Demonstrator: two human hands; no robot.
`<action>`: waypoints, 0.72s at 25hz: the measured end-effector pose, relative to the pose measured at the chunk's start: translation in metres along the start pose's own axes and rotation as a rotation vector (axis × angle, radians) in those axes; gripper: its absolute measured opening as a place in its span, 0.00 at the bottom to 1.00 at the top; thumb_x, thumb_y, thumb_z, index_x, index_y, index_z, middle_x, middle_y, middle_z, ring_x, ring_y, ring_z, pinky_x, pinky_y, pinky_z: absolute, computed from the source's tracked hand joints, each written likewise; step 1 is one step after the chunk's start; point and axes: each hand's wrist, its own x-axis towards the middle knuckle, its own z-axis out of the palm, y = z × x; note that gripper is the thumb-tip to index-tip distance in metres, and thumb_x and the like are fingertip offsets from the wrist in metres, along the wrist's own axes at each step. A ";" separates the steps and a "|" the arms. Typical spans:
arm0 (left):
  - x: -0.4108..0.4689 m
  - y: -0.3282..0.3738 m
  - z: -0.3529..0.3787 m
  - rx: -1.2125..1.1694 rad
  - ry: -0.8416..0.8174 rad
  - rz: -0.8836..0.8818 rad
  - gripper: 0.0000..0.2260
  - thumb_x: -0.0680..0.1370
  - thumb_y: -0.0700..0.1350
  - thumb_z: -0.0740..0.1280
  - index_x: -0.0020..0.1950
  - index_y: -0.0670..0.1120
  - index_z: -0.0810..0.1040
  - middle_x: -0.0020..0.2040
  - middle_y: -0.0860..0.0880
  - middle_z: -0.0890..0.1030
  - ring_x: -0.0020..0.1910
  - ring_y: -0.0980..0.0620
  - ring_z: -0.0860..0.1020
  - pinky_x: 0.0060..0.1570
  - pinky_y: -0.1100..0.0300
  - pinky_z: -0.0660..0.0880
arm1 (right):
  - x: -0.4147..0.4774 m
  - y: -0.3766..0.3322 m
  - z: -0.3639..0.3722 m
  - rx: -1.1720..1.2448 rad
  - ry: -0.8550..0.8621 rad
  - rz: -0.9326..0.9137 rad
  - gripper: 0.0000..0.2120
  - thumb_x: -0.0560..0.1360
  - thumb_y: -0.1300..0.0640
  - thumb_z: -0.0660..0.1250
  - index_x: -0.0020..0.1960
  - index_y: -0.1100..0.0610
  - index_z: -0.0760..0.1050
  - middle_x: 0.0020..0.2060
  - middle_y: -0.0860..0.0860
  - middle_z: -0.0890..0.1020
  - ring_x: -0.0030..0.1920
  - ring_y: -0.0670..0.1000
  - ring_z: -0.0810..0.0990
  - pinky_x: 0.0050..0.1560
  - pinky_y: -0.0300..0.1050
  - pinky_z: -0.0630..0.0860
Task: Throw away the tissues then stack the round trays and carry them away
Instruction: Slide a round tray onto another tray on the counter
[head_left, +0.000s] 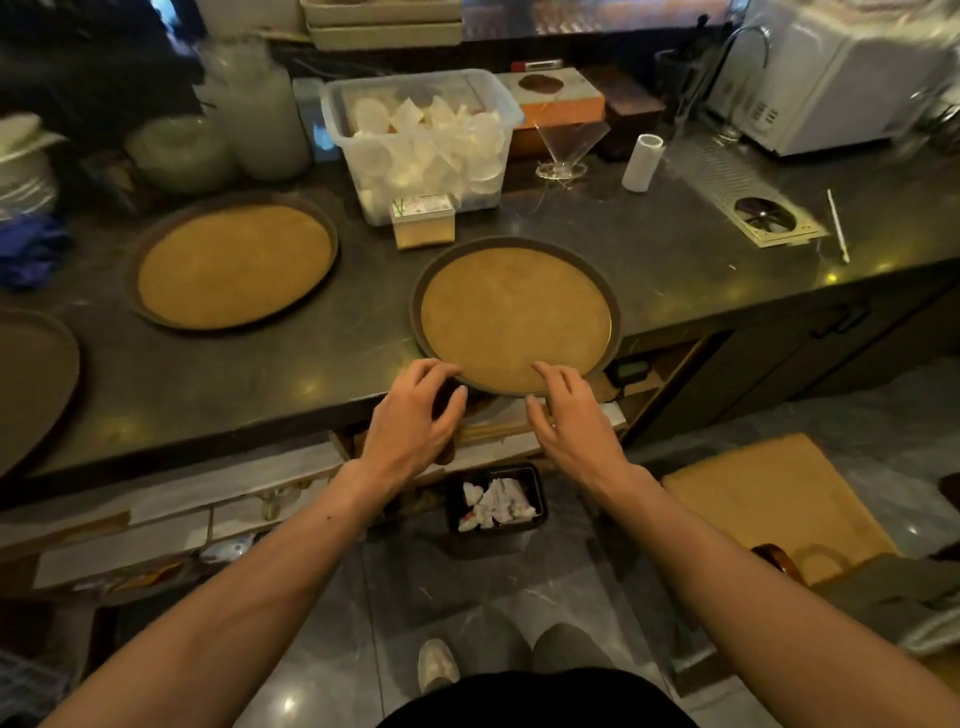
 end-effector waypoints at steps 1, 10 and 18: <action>0.006 0.000 0.001 0.011 0.002 0.014 0.15 0.79 0.53 0.62 0.63 0.50 0.75 0.61 0.50 0.76 0.59 0.54 0.74 0.54 0.61 0.72 | 0.007 0.001 -0.001 -0.002 0.017 0.003 0.23 0.80 0.50 0.59 0.72 0.56 0.65 0.64 0.53 0.71 0.62 0.53 0.73 0.60 0.53 0.75; 0.080 -0.007 0.035 0.101 0.022 -0.159 0.20 0.77 0.61 0.61 0.66 0.57 0.71 0.64 0.52 0.72 0.61 0.53 0.72 0.54 0.53 0.74 | 0.093 0.069 -0.025 -0.084 -0.002 0.059 0.28 0.78 0.46 0.62 0.74 0.53 0.60 0.67 0.56 0.68 0.65 0.56 0.70 0.60 0.51 0.74; 0.127 -0.013 0.060 0.199 0.057 -0.438 0.24 0.76 0.62 0.63 0.69 0.55 0.67 0.69 0.46 0.67 0.66 0.45 0.68 0.59 0.46 0.72 | 0.160 0.146 -0.046 -0.192 -0.106 0.121 0.33 0.76 0.42 0.62 0.75 0.53 0.56 0.71 0.61 0.64 0.69 0.62 0.65 0.65 0.59 0.70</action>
